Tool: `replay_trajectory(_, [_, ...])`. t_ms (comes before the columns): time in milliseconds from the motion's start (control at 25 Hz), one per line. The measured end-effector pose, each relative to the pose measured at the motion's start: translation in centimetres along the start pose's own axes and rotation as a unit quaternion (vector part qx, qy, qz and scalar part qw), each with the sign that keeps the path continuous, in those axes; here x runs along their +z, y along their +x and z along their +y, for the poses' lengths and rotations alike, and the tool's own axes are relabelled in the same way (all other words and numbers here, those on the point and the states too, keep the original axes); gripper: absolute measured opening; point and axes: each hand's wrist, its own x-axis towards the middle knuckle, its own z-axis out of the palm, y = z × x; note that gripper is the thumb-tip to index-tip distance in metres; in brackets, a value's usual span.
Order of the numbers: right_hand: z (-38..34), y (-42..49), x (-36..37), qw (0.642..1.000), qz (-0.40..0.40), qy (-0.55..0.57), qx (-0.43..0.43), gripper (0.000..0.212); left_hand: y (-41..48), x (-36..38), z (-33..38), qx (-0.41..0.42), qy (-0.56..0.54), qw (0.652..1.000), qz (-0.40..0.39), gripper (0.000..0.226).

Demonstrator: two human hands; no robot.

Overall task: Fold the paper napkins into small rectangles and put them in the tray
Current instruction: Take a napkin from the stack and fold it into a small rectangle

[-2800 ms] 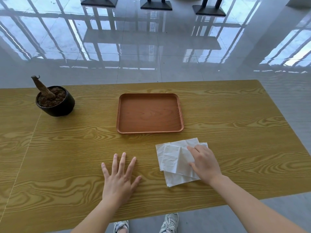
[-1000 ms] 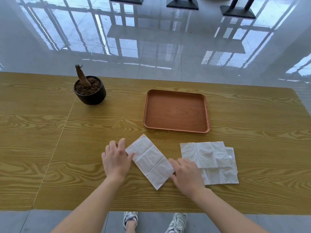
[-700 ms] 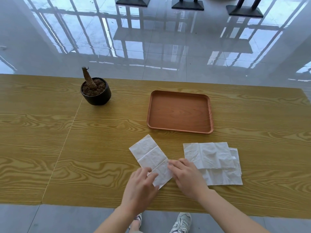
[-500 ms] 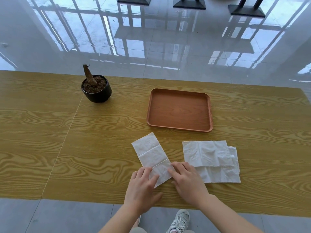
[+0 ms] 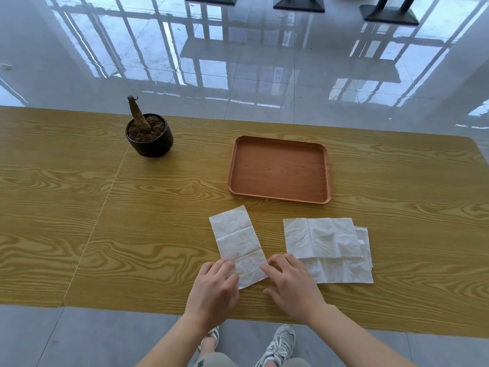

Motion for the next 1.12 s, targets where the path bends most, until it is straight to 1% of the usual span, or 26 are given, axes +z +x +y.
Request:
replay_trajectory(80, [0.0, 0.1, -0.1, 1.0, -0.005, -0.008, -0.005, 0.04, -0.5, 0.1, -0.1, -0.006, -0.009, 1.0, -0.02, 0.025])
replay_trajectory(120, [0.0, 0.1, -0.2, 1.0, -0.002, -0.014, -0.008, 0.036, -0.8, 0.3, -0.2, -0.001, 0.0, 1.0, -0.021, 0.028])
replay_trajectory(200, [-0.1, -0.3, -0.1, 1.0, 0.008, -0.024, -0.013, 0.033, -1.0, 0.5, -0.2, 0.013, 0.028, 0.999, -0.01, 0.023])
replay_trajectory(320, [-0.4, -1.2, 0.4, 0.999, 0.008, -0.028, -0.019, 0.036, -0.9, 0.8, -0.5, 0.051, 0.064, 0.996, 0.026, 0.014])
replay_trajectory(440, [-0.7, -1.4, 0.5, 1.0, 0.013, -0.007, -0.012, 0.036, -0.8, 0.6, -0.7, 0.057, 0.017, 0.998, 0.038, 0.01])
replay_trajectory(480, [-0.7, -1.3, 0.4, 1.0, 0.014, 0.001, -0.01, 0.038, -0.7, 0.5, -0.8, 0.043, -0.016, 0.998, 0.036, 0.009])
replay_trajectory(600, [-1.0, -0.8, 0.2, 1.0, 0.014, 0.02, -0.001, 0.055, -0.1, -0.3, -0.8, -0.021, -0.13, 0.991, 0.033, 0.005])
replay_trajectory(640, [-1.0, -0.5, 0.1, 0.999, 0.024, 0.025, 0.001, 0.055, 0.2, -0.5, -0.8, -0.039, -0.157, 0.986, 0.03, 0.005])
replay_trajectory(680, [-1.1, -0.2, 0.1, 0.999, 0.041, 0.036, 0.0, 0.048, 0.4, -0.7, -0.7, -0.058, -0.18, 0.982, 0.029, 0.007])
replay_trajectory(760, [-1.3, 0.3, 0.2, 0.994, 0.085, 0.064, -0.006, 0.025, 0.6, -1.1, -0.6, -0.101, -0.216, 0.971, 0.031, 0.01])
replay_trajectory(800, [-1.4, 0.5, 0.2, 0.991, 0.101, 0.083, -0.004, 0.017, 0.6, -1.2, -0.6, -0.117, -0.228, 0.966, 0.031, 0.012])
replay_trajectory(920, [-1.8, 1.0, -0.3, 0.981, 0.104, 0.161, 0.036, 0.011, 0.0, -1.3, -0.8, -0.137, -0.256, 0.957, 0.003, 0.04])
replay_trajectory(960, [-2.0, 1.1, -0.5, 0.979, 0.097, 0.176, 0.045, 0.012, -0.2, -1.4, -0.8, -0.137, -0.255, 0.957, -0.003, 0.045])
replay_trajectory(1000, [-2.1, 1.3, -0.6, 0.978, 0.091, 0.182, 0.049, 0.012, -0.2, -1.3, -0.7, -0.141, -0.253, 0.957, 0.007, 0.044])
replay_trajectory(1040, [-2.2, 1.4, -0.8, 0.977, 0.086, 0.19, 0.052, 0.011, -0.1, -1.3, -0.7, -0.153, -0.26, 0.953, 0.026, 0.035])
replay_trajectory(1120, [-2.5, 1.8, -0.8, 0.969, 0.087, 0.221, 0.074, 0.011, 0.3, -1.4, -0.6, -0.214, -0.314, 0.922, 0.069, 0.018])
